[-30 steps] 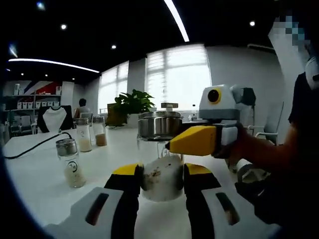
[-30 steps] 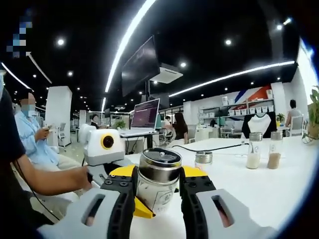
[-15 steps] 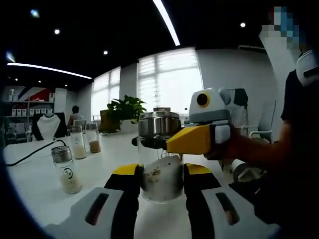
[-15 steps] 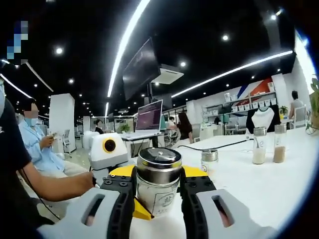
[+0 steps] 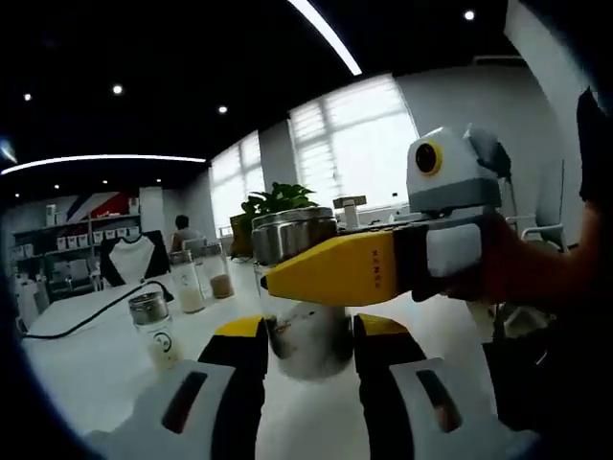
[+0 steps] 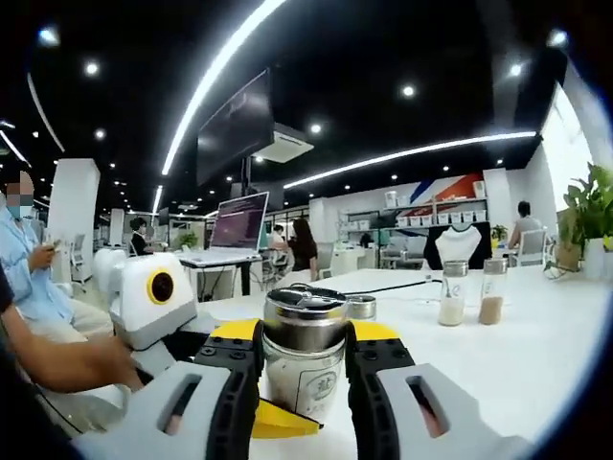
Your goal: Rotate the seasoning bottle until the label or dispensing opening points toward the visible target arrow and the bottle remains upright within the marked orientation range
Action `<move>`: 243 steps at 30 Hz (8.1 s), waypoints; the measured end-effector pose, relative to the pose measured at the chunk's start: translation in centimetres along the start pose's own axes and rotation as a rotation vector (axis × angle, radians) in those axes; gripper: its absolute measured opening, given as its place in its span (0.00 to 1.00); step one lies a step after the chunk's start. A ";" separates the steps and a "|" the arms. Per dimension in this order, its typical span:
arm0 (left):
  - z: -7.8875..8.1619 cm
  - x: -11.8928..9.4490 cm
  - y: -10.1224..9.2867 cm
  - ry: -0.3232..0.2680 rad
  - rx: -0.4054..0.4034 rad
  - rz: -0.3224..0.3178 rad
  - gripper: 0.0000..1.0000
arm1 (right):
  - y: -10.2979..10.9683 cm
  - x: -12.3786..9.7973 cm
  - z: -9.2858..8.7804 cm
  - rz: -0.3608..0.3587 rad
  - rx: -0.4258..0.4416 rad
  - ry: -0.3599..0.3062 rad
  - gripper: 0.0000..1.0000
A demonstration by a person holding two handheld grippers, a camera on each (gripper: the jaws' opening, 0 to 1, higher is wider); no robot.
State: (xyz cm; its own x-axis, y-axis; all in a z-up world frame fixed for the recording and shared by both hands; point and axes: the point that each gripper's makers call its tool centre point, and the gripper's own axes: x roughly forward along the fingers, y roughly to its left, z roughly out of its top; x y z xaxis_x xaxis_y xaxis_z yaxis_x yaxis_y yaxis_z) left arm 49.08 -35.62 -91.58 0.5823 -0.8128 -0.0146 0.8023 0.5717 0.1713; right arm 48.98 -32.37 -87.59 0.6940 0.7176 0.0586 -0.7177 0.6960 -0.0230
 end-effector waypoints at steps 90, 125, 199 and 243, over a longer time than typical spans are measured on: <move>-1.1 0.1 1.2 -0.004 -0.178 0.132 0.37 | 0.2 0.5 -0.6 -0.083 -0.014 -0.035 0.30; -2.6 -0.8 0.2 0.105 -0.071 -0.004 0.36 | 1.9 0.1 -1.6 0.092 -0.030 0.091 0.31; -2.8 -3.5 6.2 0.136 -0.161 0.232 1.00 | -11.8 7.9 -4.6 0.066 0.088 0.162 0.31; -2.5 -3.6 6.4 0.146 -0.161 0.223 1.00 | -12.4 8.8 -6.4 0.169 0.027 0.197 0.31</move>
State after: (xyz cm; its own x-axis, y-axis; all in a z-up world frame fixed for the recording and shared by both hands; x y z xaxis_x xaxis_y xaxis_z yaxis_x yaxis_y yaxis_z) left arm 52.41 -28.78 -92.93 0.7499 -0.6472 -0.1371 0.6560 0.7542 0.0279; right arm 64.33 -34.47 -93.15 0.5603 0.8165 -0.1392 -0.8237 0.5670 0.0109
